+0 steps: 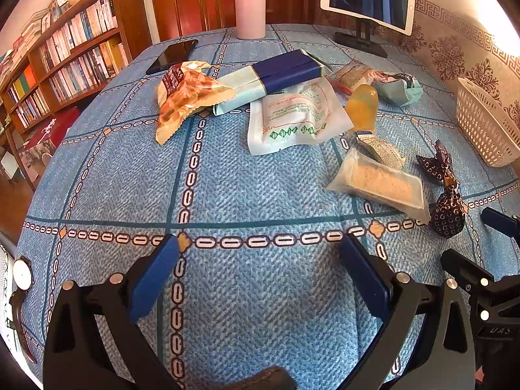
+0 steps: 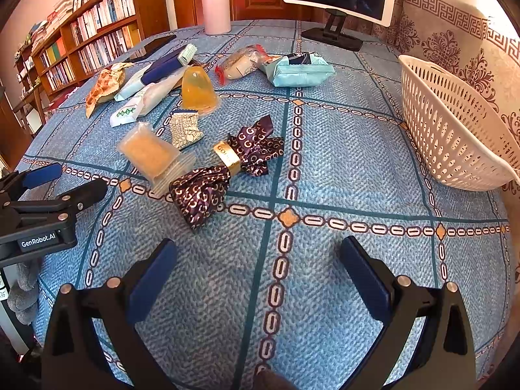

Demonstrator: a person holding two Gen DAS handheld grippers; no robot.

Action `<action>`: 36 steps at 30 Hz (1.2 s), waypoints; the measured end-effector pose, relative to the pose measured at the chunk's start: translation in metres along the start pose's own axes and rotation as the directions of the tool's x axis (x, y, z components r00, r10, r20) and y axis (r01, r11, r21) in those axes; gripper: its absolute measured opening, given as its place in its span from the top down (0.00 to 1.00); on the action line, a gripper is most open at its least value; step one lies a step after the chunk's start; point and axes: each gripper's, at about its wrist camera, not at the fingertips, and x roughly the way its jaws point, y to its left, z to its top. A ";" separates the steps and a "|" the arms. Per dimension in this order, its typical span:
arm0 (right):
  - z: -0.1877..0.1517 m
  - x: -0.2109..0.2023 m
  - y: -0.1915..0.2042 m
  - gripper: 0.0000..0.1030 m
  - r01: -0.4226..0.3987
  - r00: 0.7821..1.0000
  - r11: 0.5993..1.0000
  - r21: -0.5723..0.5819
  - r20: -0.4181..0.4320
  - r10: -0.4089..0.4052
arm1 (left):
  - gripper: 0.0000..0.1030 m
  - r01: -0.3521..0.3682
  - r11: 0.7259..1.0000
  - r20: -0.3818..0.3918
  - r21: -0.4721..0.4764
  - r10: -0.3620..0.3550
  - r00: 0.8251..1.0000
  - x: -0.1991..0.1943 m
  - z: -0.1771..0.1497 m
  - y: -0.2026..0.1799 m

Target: Organize snacks

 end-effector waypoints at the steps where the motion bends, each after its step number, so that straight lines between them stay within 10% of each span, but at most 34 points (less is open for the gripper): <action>1: 0.000 0.000 0.000 0.05 0.000 1.000 1.000 0.000 0.001 0.000 | 0.03 0.000 1.000 0.000 0.000 0.000 1.000 0.000 0.000 0.000; 25: 0.017 -0.011 0.013 0.06 -0.111 0.993 0.994 -0.009 0.041 0.112 | 0.03 0.057 0.998 0.035 0.018 -0.058 0.998 -0.007 0.011 0.011; 36: 0.035 0.000 0.021 0.51 -0.175 0.983 0.984 0.023 0.056 0.174 | 0.02 -0.020 0.999 0.125 -0.032 0.024 0.992 -0.013 0.057 0.035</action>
